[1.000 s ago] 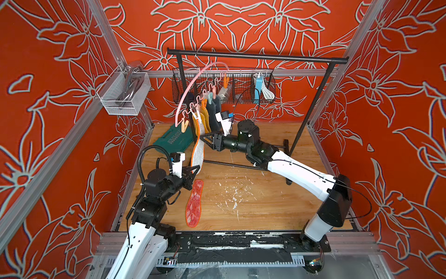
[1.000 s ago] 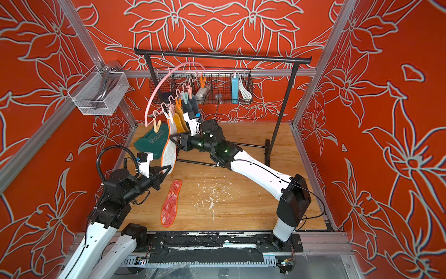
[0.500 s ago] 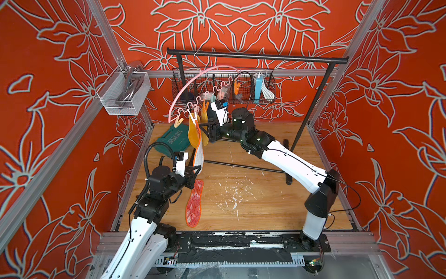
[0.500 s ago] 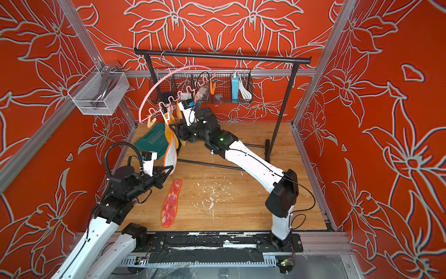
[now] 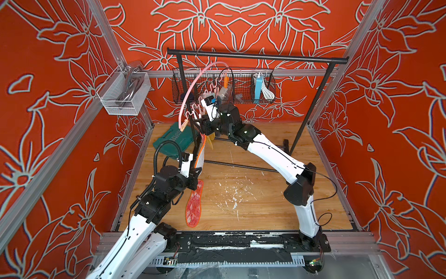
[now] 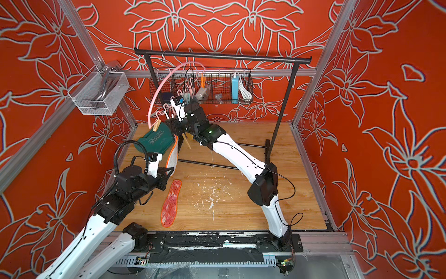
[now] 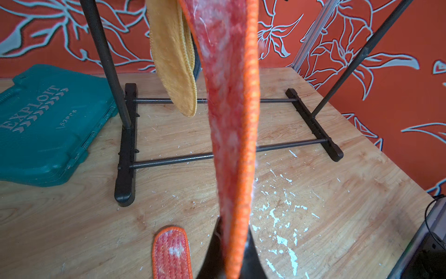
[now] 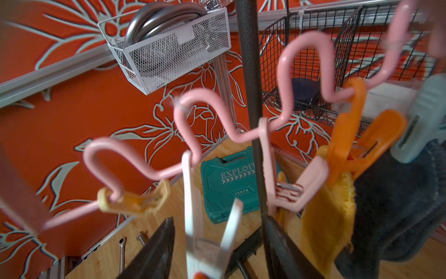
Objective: Take the shoe insoles off the hanger
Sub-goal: Open the clamp at the hanger.
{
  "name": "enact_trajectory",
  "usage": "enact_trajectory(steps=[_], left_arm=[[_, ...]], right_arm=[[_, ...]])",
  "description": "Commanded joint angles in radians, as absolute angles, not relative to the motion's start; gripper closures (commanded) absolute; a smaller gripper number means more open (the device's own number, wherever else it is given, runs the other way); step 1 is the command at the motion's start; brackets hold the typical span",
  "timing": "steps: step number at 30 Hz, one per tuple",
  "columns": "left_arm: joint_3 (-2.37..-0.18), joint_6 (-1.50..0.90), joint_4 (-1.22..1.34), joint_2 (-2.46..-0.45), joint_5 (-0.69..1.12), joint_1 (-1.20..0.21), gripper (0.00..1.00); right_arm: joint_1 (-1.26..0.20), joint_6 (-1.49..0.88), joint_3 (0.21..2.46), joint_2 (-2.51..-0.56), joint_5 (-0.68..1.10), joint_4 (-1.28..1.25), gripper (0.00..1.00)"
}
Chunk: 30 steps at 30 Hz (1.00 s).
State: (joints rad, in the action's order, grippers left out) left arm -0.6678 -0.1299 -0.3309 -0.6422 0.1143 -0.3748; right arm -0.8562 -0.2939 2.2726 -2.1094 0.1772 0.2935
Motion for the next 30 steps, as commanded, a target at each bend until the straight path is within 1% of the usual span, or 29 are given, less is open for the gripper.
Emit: enact_trajectory(steps=[1,8,10,13,20,23,30], left_arm=[[-0.689,-0.099,-0.346,-0.635,0.091,-0.386,1.00],[-0.688,-0.091,-0.353,-0.634,0.084,-0.392,1.00],[-0.686,-0.086,-0.354,-0.632,0.084,-0.393,1.00],[-0.684,-0.084,-0.360,-0.628,0.081,-0.396,1.00],[-0.673,-0.063,-0.378,-0.608,0.081,-0.411,1.00],[-0.670,-0.014,-0.404,-0.608,0.091,-0.428,1.00],[-0.673,0.052,-0.486,-0.613,0.027,-0.455,1.00]], right_arm=[[-0.855,-0.296,2.341,-2.141,0.175,0.336,0.43],[-0.855,-0.290,2.362,-2.154,0.167,0.333,0.65],[-0.855,-0.289,2.361,-2.153,0.176,0.331,0.75],[-0.856,-0.290,2.362,-2.149,0.185,0.331,0.83],[-0.856,-0.306,2.361,-2.147,0.196,0.319,0.85],[-0.853,-0.314,2.361,-2.147,0.196,0.311,0.85],[-0.851,-0.346,2.359,-2.147,0.209,0.301,0.86]])
